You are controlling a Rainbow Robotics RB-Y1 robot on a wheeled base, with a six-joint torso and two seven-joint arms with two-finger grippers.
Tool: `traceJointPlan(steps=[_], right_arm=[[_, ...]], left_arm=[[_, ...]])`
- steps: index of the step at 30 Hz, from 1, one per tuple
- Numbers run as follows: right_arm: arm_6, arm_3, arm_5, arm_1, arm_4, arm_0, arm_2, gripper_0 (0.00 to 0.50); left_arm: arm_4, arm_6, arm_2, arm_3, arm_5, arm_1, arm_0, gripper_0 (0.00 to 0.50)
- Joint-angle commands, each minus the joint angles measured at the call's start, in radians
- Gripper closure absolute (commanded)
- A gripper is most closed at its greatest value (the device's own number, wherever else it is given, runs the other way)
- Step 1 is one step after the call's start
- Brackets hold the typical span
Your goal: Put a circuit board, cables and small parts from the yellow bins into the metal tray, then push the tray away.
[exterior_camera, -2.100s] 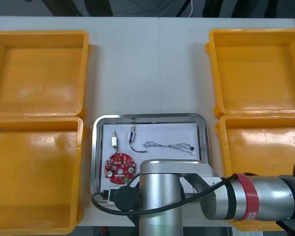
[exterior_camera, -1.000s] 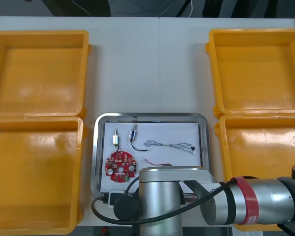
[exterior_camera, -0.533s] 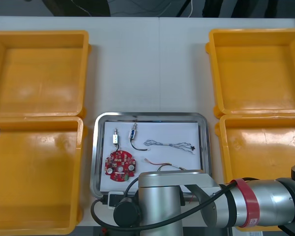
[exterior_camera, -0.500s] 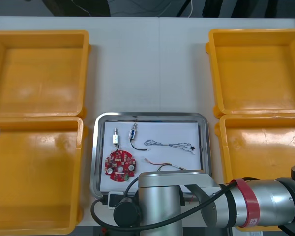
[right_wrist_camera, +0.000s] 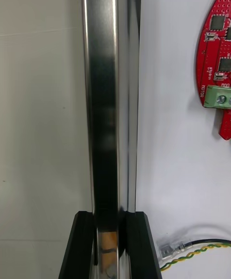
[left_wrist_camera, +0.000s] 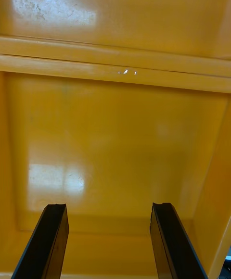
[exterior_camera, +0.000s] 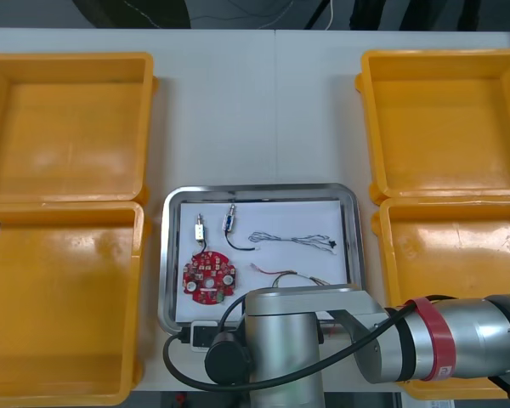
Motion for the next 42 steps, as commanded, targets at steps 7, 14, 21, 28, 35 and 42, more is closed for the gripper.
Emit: traceJointPlan(steps=[7, 14, 21, 28, 35, 42], right_arm=[[-0.038, -0.040, -0.023, -0.044, 0.006, -0.117, 0.017, 0.457], [-0.041, -0.037, -0.025, -0.061, 0.006, -0.175, 0.017, 0.457], [-0.043, 0.006, -0.037, -0.062, 0.009, -0.221, 0.017, 0.456], [-0.044, 0.047, -0.057, -0.062, 0.012, -0.265, 0.017, 0.458], [-0.047, 0.081, -0.075, -0.062, 0.015, -0.310, 0.017, 0.457], [-0.049, 0.105, -0.094, -0.062, 0.015, -0.347, 0.017, 0.458]], left_arm=[[-0.009, -0.085, 0.028, -0.030, 0.006, 0.046, 0.014, 0.000], [-0.009, -0.085, 0.028, -0.030, 0.006, 0.046, 0.014, 0.000], [-0.009, -0.085, 0.028, -0.030, 0.006, 0.046, 0.014, 0.000], [-0.009, -0.085, 0.028, -0.030, 0.006, 0.046, 0.014, 0.000], [-0.009, -0.085, 0.028, -0.030, 0.006, 0.046, 0.014, 0.000], [-0.009, -0.085, 0.028, -0.030, 0.006, 0.046, 0.014, 0.000]])
